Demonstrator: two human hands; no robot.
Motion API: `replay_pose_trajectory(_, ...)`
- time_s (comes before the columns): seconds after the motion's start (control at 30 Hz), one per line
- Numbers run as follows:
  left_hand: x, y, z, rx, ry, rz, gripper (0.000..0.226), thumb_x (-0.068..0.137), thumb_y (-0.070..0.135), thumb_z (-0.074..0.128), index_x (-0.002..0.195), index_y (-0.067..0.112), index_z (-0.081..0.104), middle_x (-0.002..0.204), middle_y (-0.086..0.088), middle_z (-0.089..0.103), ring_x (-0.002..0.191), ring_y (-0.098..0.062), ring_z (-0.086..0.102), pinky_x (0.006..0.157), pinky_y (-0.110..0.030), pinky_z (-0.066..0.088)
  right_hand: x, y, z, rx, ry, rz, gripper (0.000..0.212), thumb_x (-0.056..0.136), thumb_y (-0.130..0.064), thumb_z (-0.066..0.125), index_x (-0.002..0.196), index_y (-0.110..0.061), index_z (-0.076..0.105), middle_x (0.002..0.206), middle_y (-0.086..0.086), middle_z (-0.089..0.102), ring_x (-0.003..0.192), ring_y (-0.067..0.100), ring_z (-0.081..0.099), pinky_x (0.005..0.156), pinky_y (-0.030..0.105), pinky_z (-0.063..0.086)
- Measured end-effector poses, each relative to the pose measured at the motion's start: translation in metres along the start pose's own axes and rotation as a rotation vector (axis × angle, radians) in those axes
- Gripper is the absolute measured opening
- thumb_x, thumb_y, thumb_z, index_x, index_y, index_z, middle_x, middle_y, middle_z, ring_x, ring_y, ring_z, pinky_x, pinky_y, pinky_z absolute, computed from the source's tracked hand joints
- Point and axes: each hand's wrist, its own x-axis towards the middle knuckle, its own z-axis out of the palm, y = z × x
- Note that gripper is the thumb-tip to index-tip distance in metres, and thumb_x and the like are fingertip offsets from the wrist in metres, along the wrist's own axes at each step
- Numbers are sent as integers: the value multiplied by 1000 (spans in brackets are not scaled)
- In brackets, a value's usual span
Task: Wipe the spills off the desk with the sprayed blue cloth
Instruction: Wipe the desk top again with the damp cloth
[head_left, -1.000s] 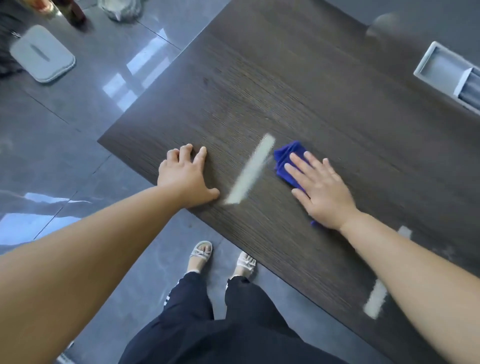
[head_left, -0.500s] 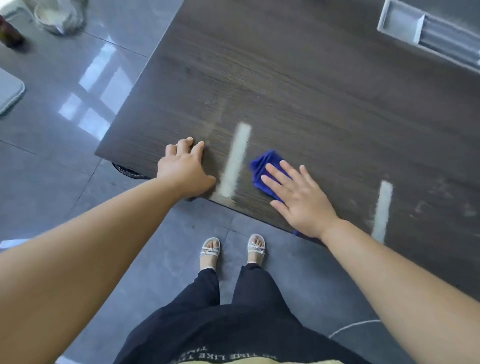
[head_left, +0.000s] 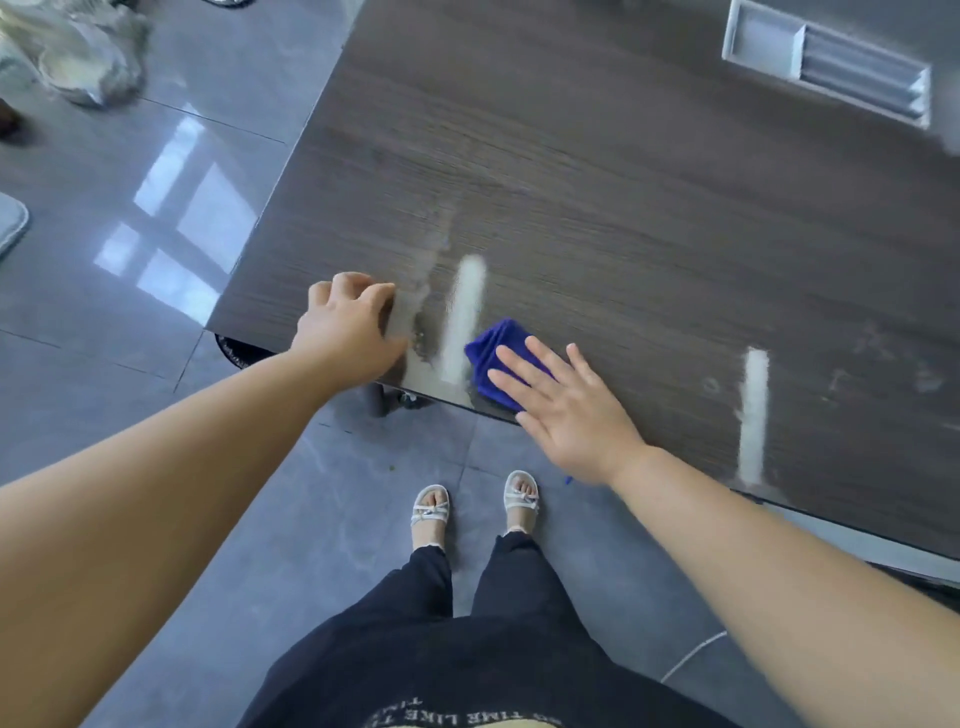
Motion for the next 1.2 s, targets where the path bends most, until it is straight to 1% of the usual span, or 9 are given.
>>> replay_pose_trajectory(0.23,4,-32,-10,174,-151,-24,80,82,43,61,148,29,18,153,-2,10,138,-30,9,107,-44,30,77,9,-15,70,21,746,56,101,-39,28,151,-22,10,160,-2,0,146,24,-1,116,52,6)
replay_pose_trajectory(0.4,8,-30,-15,180,-203,-28,80,83,34,59,149,27,16,153,-2,9,136,-31,10,109,-42,30,81,-67,0,22,5,166,56,91,-42,31,141,-19,43,150,3,37,138,28,35,106,56,33)
replay_pose_trajectory(0.53,13,-27,-20,212,-242,-21,75,82,35,60,146,22,23,147,-5,16,130,-32,18,101,-40,38,53,-5,-8,-24,-36,-92,51,92,-39,35,138,-22,47,147,0,42,135,29,39,104,60,29)
replay_pose_trajectory(0.8,33,-18,-31,39,-192,-162,46,90,37,48,134,23,43,135,-8,28,124,-35,26,102,-42,33,183,40,-33,146,34,809,57,101,-42,24,152,-23,6,160,-5,-3,146,21,-5,117,49,2)
replay_pose_trajectory(0.87,39,-16,-31,23,-133,-185,44,89,31,48,133,23,42,138,-7,28,128,-33,23,102,-44,34,196,8,-22,124,67,662,59,100,-43,27,152,-19,11,160,0,3,146,24,2,116,50,5)
replay_pose_trajectory(0.97,55,-7,-33,-1,-14,-174,48,87,24,48,134,21,39,142,-6,26,132,-30,20,101,-43,34,159,-18,-14,49,65,79,57,94,-42,34,145,-17,35,154,4,29,141,28,26,113,56,23)
replay_pose_trajectory(1.07,74,-9,-40,5,42,-159,58,86,28,54,140,25,33,146,-4,22,135,-29,15,102,-42,33,126,31,-17,5,-26,-363,50,94,-39,38,141,-22,43,150,1,36,140,25,29,112,50,19)
replay_pose_trajectory(1.13,78,-13,-40,50,-6,-154,67,86,37,56,145,28,24,150,-2,17,137,-29,12,103,-41,34,133,83,-24,-16,-28,-373,48,95,-38,36,140,-23,41,149,-1,37,140,25,27,111,53,21)
replay_pose_trajectory(1.2,78,-14,-38,102,-68,-163,77,85,48,57,148,31,16,152,-1,11,138,-30,9,104,-41,34,167,126,-34,4,-15,-126,52,96,-39,33,144,-21,37,152,1,33,141,28,24,110,59,24)
